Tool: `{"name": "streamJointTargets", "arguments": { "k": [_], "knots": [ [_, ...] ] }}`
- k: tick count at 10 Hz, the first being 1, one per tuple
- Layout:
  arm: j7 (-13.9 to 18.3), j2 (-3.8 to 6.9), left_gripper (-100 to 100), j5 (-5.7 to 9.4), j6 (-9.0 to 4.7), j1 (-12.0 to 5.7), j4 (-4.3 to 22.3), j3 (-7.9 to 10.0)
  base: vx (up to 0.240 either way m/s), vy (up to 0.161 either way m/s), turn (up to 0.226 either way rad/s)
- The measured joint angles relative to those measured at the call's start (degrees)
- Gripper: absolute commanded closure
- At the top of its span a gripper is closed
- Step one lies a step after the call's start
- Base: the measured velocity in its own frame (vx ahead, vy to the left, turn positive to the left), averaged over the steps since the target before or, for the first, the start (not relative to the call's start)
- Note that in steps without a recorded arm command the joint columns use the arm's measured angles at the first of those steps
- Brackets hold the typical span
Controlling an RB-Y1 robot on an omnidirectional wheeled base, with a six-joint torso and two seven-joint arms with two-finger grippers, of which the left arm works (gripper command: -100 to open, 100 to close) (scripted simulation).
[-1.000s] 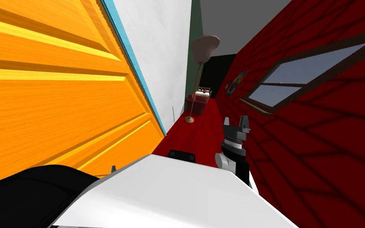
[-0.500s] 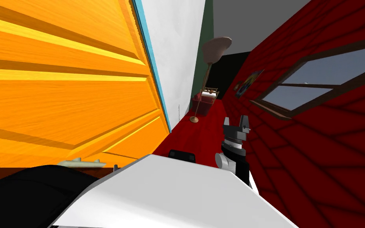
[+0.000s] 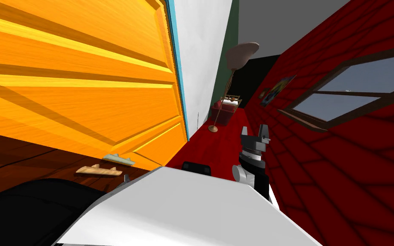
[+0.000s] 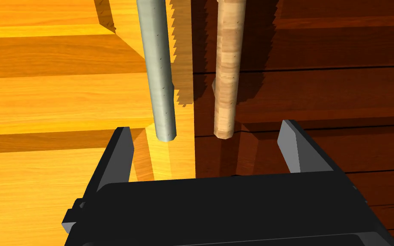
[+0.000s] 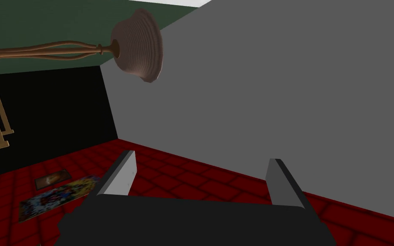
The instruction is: Pull the door open
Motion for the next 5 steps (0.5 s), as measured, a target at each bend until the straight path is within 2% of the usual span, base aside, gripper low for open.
{"name": "streamJointTargets", "arguments": {
  "k": [2,5],
  "knots": [
    [-0.51,-0.05,-100,0.04,-0.14,-1.23,-0.01,0.44,-0.106,0.080,0.021],
    [-0.62,0.38,-100,0.09,-0.34,-1.32,0.18,0.52,-0.172,-0.011,0.021]
  ]
}}
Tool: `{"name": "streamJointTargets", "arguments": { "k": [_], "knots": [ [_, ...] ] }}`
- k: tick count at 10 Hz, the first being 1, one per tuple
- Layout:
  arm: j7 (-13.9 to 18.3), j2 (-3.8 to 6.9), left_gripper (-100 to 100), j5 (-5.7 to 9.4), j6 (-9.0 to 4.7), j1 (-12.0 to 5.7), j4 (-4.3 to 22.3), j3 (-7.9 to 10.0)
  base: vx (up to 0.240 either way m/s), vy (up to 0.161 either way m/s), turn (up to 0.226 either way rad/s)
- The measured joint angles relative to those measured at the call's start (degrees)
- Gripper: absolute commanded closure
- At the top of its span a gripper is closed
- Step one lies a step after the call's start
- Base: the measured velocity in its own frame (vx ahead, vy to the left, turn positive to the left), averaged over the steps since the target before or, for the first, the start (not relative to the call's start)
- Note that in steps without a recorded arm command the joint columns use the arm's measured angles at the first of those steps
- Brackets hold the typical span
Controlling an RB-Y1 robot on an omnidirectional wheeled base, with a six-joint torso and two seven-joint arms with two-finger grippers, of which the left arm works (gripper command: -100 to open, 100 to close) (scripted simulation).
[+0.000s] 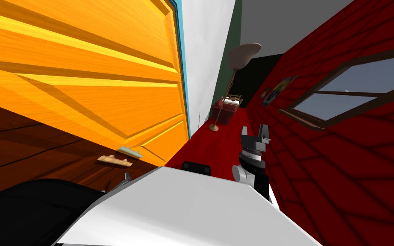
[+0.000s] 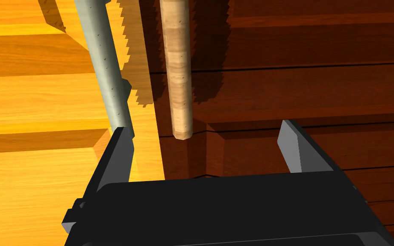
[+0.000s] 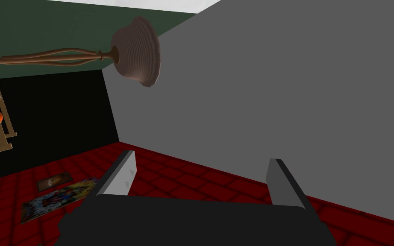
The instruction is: Pull the door open
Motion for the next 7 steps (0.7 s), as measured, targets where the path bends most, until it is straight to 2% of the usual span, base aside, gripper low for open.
{"name": "streamJointTargets", "arguments": {
  "k": [7],
  "knots": [
    [-0.20,1.36,-100,0.14,-0.02,0.21,-0.31,0.18,-0.250,-0.027,0.025]
  ]
}}
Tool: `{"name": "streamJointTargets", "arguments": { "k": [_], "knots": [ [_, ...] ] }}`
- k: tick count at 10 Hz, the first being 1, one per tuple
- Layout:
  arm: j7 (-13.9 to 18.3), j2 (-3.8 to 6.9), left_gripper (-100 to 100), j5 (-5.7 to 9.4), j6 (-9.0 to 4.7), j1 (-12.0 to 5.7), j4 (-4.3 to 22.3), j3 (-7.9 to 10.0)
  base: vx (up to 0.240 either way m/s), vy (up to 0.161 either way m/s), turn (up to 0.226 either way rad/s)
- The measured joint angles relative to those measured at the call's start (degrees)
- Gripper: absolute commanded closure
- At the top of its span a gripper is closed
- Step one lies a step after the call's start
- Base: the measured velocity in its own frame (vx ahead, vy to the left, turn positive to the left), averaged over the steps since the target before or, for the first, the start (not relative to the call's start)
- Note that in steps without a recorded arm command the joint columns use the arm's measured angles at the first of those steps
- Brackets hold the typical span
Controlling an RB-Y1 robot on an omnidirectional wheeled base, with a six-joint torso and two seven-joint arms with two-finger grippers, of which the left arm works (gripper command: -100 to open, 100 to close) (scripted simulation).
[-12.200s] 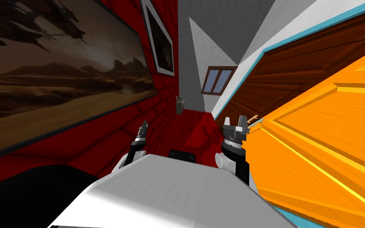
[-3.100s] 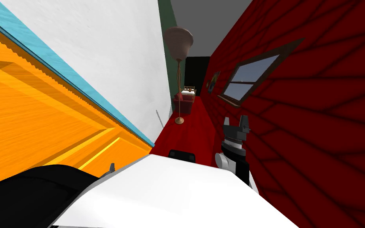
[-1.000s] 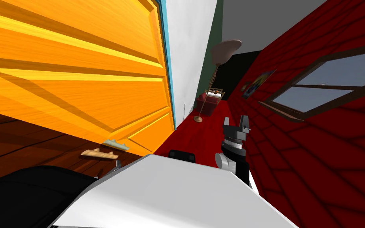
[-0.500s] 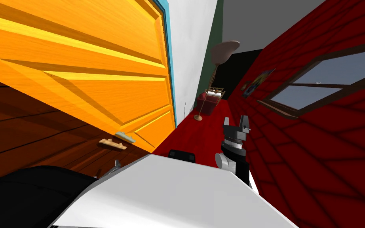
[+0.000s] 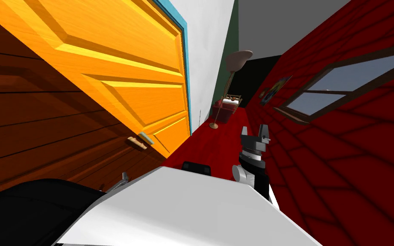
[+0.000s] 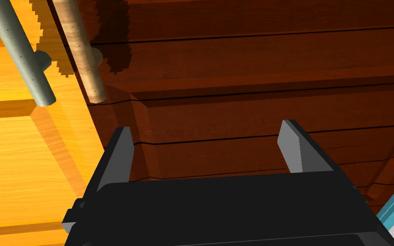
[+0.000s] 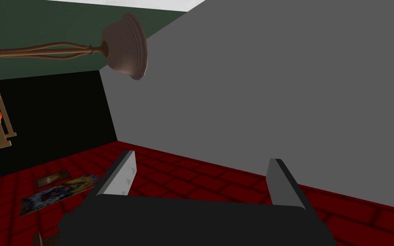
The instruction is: Pull the door open
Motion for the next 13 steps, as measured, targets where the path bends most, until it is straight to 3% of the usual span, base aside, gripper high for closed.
{"name": "streamJointTargets", "arguments": {
  "k": [7,13],
  "knots": [
    [-0.32,2.80,-100,0.36,-0.14,0.33,-0.18,0.34,-0.255,-0.042,0.029],
    [-0.77,5.93,-100,0.88,-0.31,0.43,0.05,0.76,-0.218,-0.022,0.024]
  ]
}}
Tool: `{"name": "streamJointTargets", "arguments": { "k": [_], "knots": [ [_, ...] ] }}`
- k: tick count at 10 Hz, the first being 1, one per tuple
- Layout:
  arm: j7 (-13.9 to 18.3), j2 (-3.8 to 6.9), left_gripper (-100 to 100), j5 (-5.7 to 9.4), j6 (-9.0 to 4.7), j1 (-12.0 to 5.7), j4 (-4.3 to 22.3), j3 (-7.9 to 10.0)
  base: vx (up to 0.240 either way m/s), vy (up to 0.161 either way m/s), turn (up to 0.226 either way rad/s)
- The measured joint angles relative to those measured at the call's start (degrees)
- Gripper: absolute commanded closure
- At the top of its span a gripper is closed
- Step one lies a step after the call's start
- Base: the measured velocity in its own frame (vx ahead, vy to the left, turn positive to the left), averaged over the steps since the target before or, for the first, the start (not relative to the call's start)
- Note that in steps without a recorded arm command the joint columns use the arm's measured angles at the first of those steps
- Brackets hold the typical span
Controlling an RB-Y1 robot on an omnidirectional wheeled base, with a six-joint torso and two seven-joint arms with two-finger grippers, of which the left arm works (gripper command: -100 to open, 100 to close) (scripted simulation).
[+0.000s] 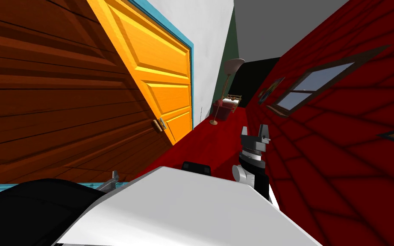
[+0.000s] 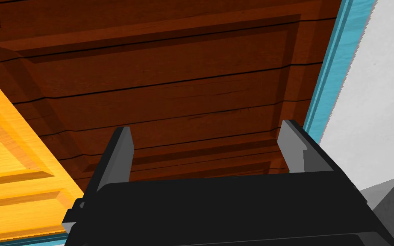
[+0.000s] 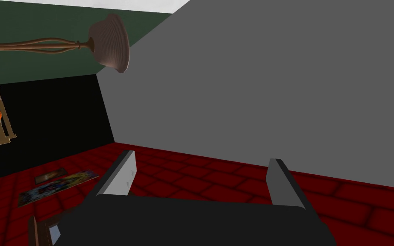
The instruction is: Pull the door open
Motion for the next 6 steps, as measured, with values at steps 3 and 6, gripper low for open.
{"name": "streamJointTargets", "arguments": {
  "k": [3,6],
  "knots": [
    [-0.22,1.88,-100,0.36,-0.44,-0.02,0.88,0.25,-0.239,-0.039,0.027],
    [-0.43,3.93,-100,0.82,-0.32,-0.06,1.22,0.52,-0.252,-0.051,0.029]
  ]
}}
